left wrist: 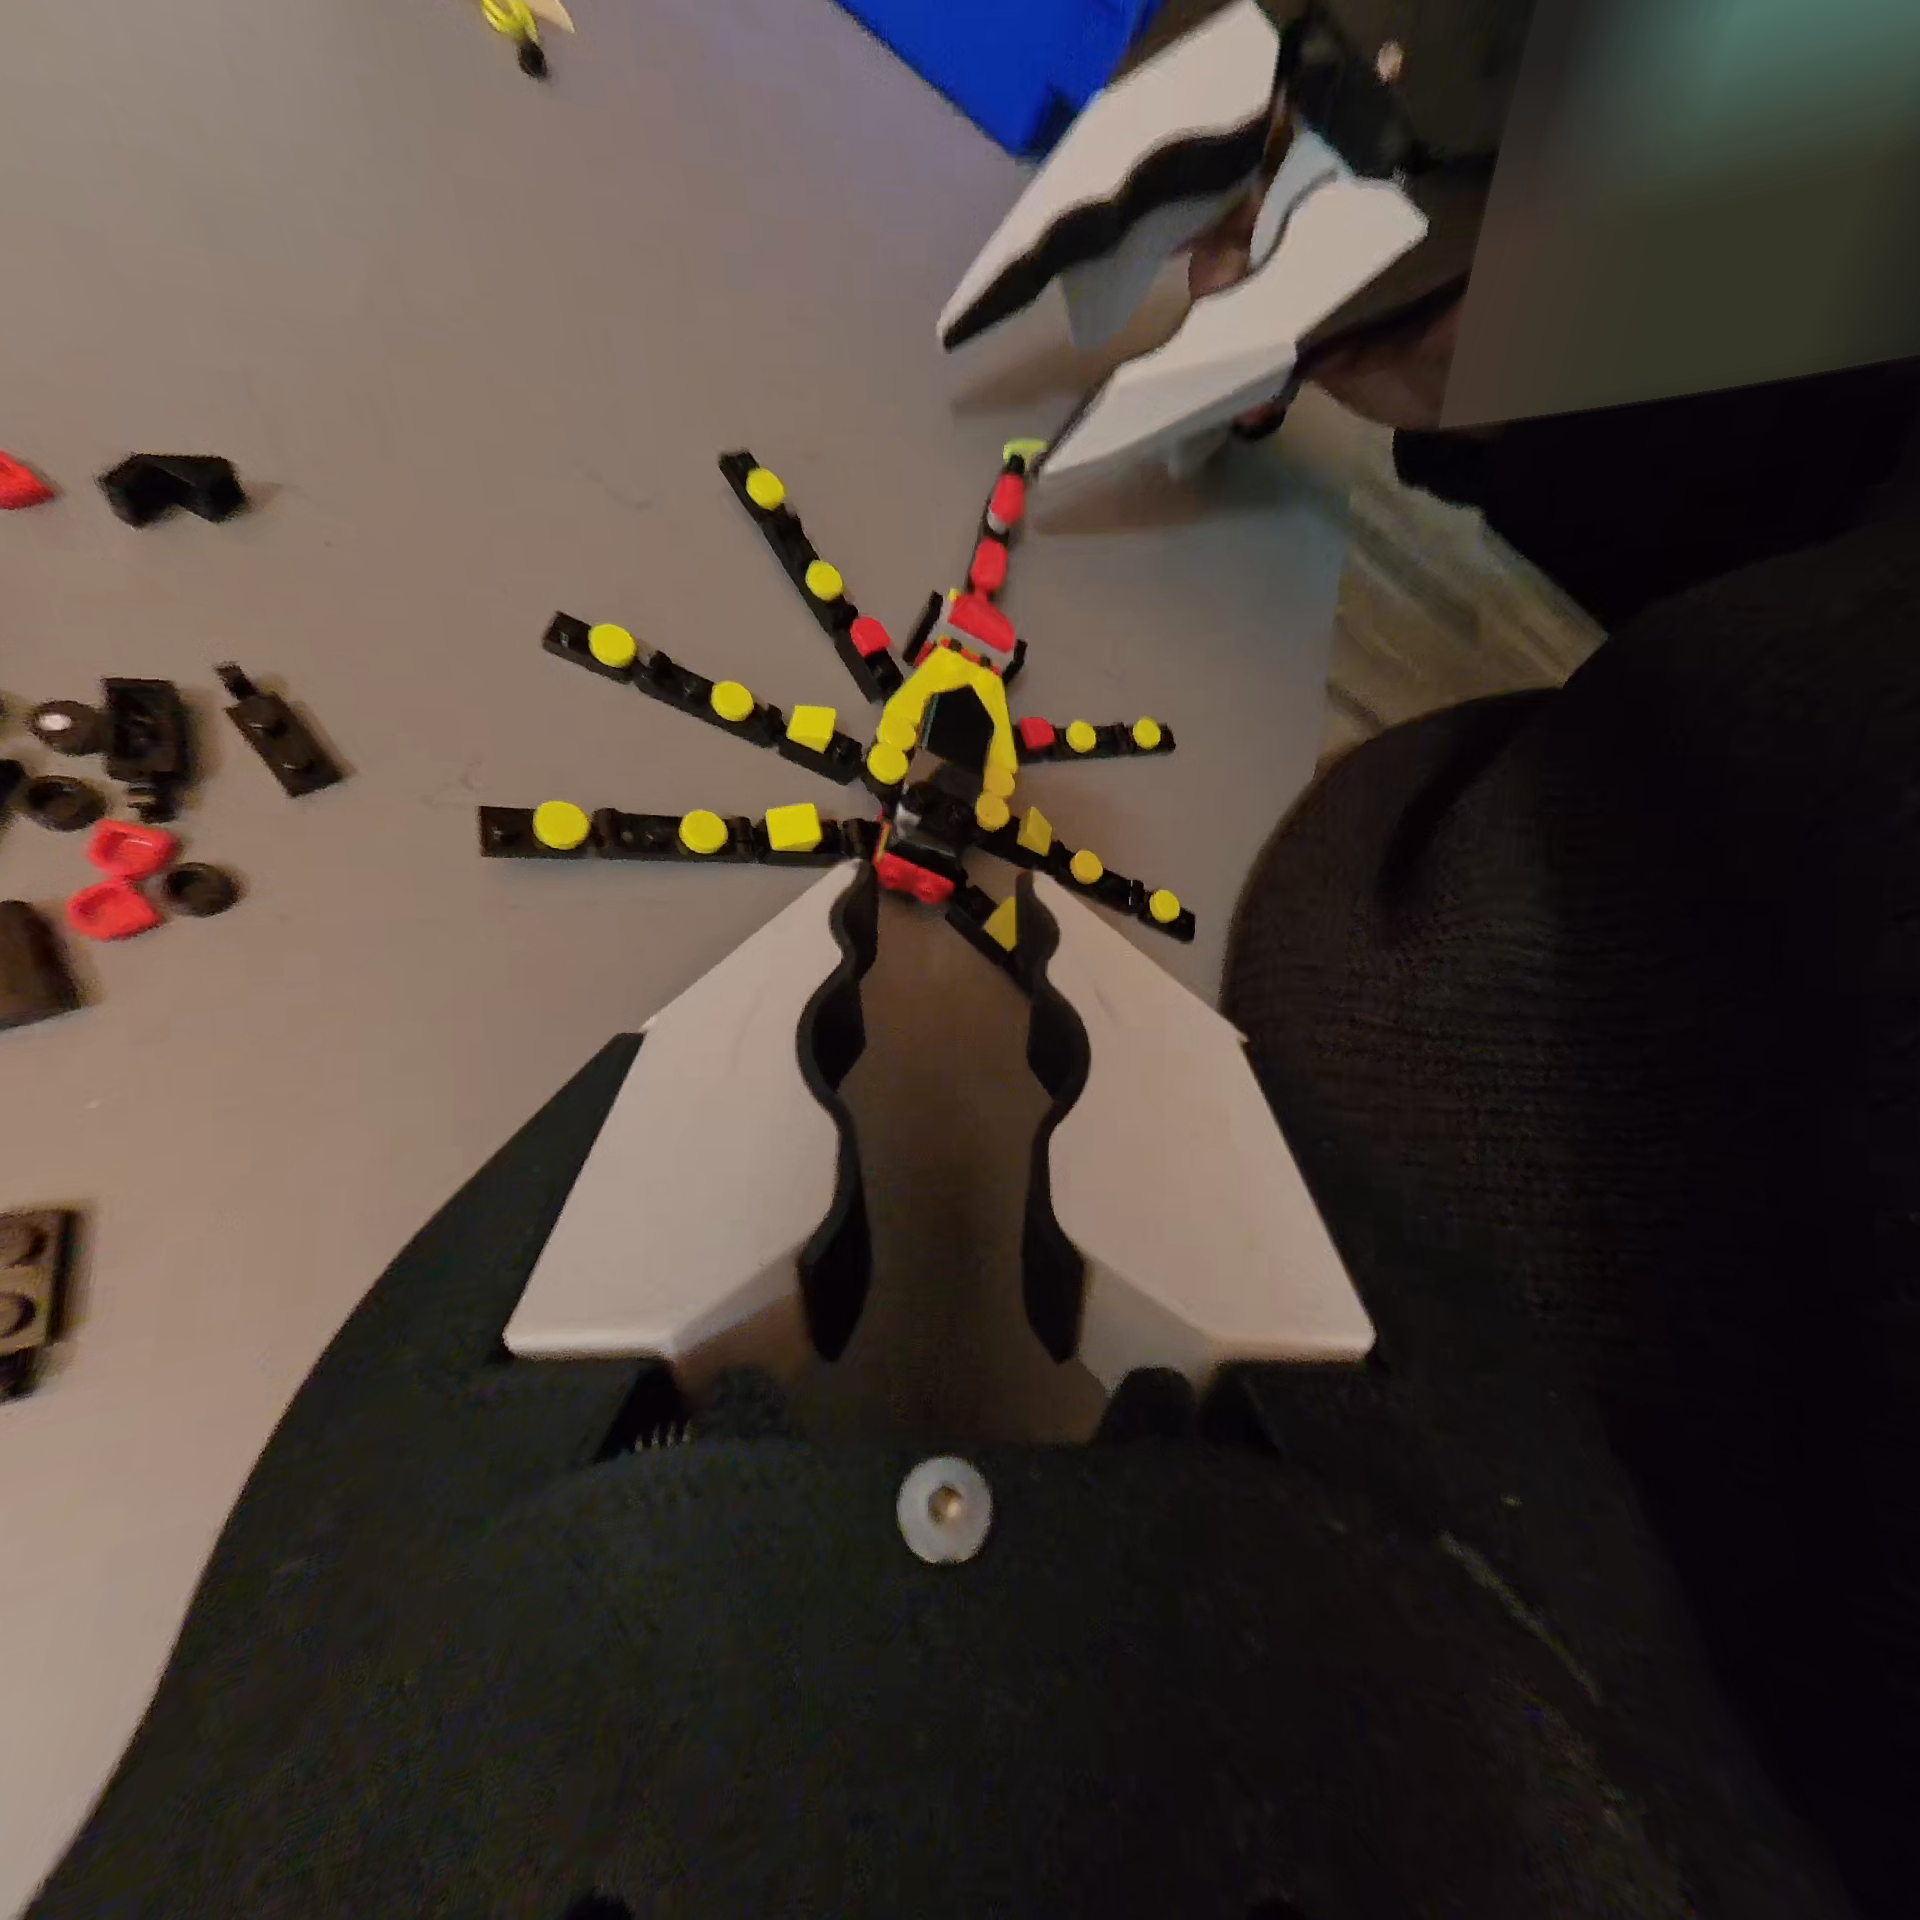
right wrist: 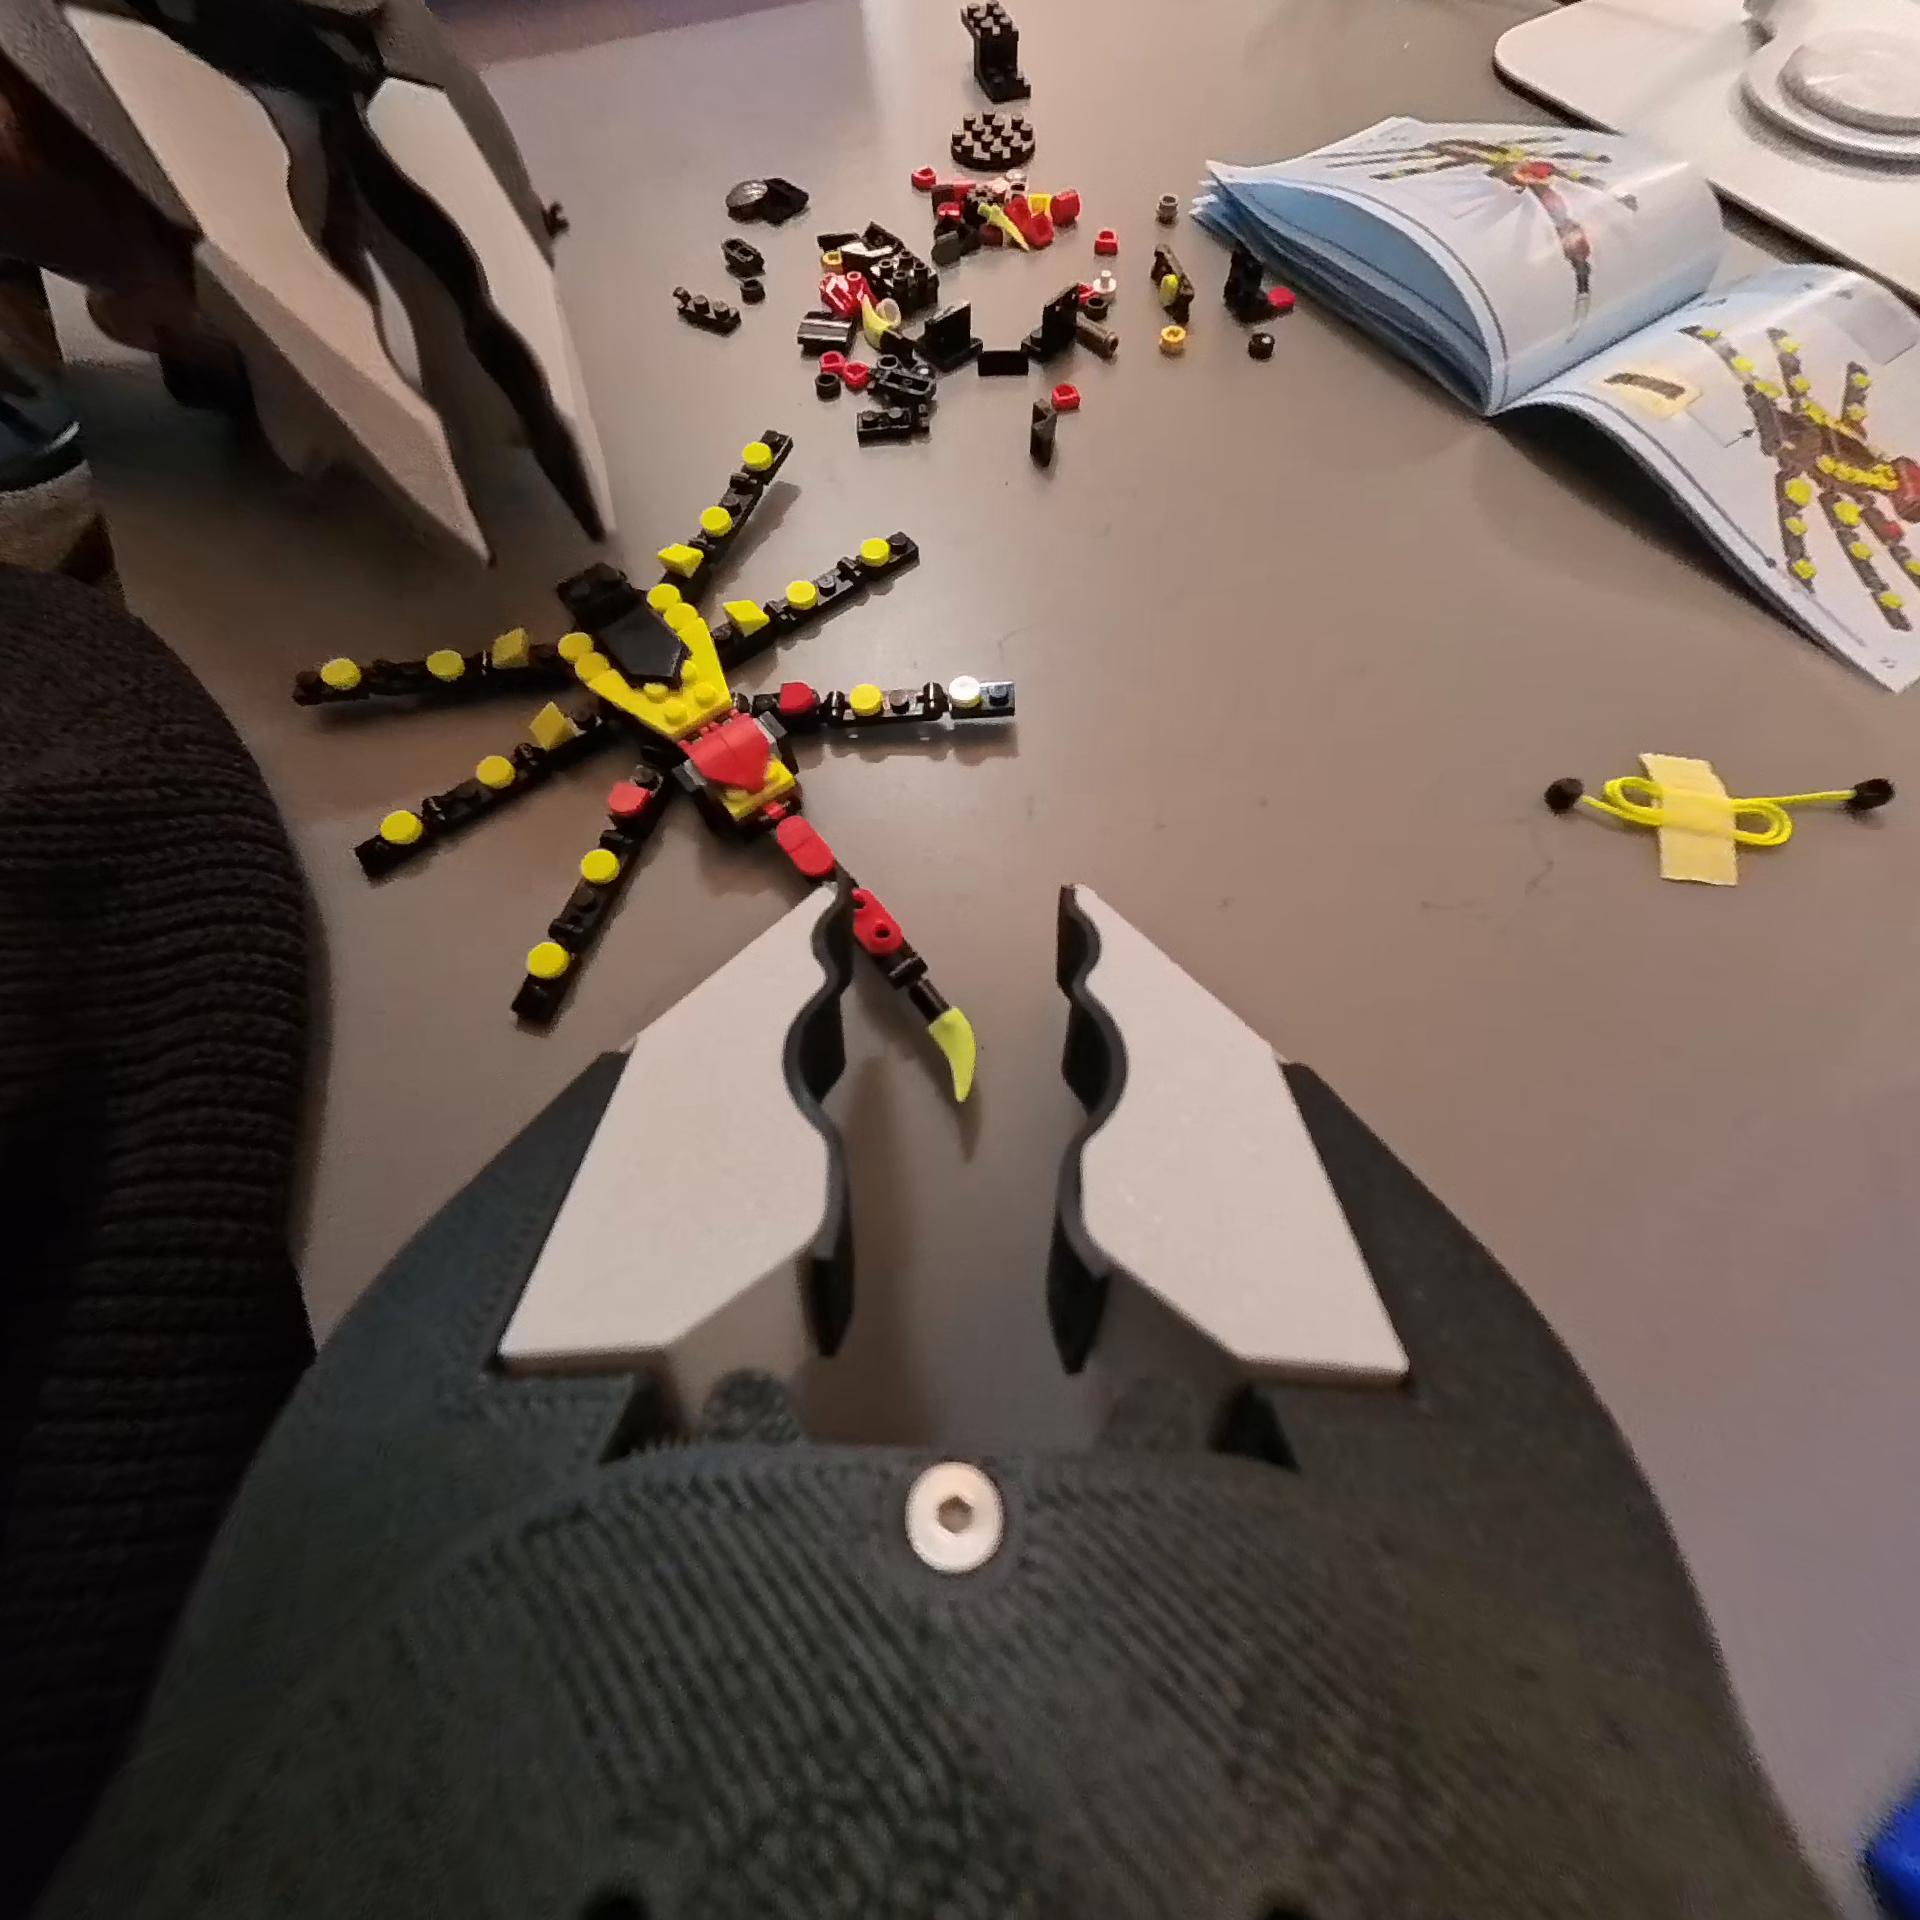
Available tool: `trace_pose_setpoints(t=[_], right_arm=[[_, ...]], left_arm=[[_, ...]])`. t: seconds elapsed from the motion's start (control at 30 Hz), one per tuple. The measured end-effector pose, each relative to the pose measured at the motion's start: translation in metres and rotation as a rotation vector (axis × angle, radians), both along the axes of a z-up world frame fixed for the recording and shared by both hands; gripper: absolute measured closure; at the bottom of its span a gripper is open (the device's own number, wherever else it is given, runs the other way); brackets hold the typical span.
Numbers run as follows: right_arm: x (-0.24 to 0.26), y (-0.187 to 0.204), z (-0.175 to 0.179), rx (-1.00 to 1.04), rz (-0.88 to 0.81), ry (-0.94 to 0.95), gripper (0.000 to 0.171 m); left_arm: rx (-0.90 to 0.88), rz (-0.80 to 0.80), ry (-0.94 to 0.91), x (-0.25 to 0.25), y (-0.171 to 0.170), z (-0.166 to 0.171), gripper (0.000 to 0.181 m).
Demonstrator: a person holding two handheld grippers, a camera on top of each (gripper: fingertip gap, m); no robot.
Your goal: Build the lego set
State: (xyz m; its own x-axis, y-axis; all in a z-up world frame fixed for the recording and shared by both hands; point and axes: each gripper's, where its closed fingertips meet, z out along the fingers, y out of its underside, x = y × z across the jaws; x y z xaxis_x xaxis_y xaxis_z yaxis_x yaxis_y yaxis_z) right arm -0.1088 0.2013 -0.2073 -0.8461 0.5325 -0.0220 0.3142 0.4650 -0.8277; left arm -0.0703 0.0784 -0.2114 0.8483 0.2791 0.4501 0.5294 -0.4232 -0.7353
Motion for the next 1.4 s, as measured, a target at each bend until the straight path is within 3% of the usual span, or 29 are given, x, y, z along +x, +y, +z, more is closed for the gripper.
trace_pose_setpoints(t=[0.37,0.6,0.83,1.0,1.4], right_arm=[[0.005,-0.004,0.005,0.021,0.016,0.033,0.134],[0.005,-0.004,0.005,0.026,0.017,0.040,0.133],[0.004,-0.003,0.004,0.022,0.015,0.030,0.133],[0.003,-0.003,0.002,0.022,0.012,0.021,0.133],[0.002,-0.002,-0.002,0.023,0.010,0.002,0.133]], left_arm=[[0.058,0.262,0.087,-0.045,-0.033,0.022,0.155],[0.147,0.348,0.104,-0.059,-0.046,0.040,0.156],[0.139,0.332,0.115,-0.057,-0.040,0.038,0.159],[0.132,0.273,0.126,-0.049,-0.034,0.035,0.181],[0.108,0.256,0.134,-0.048,-0.032,0.029,0.181]])
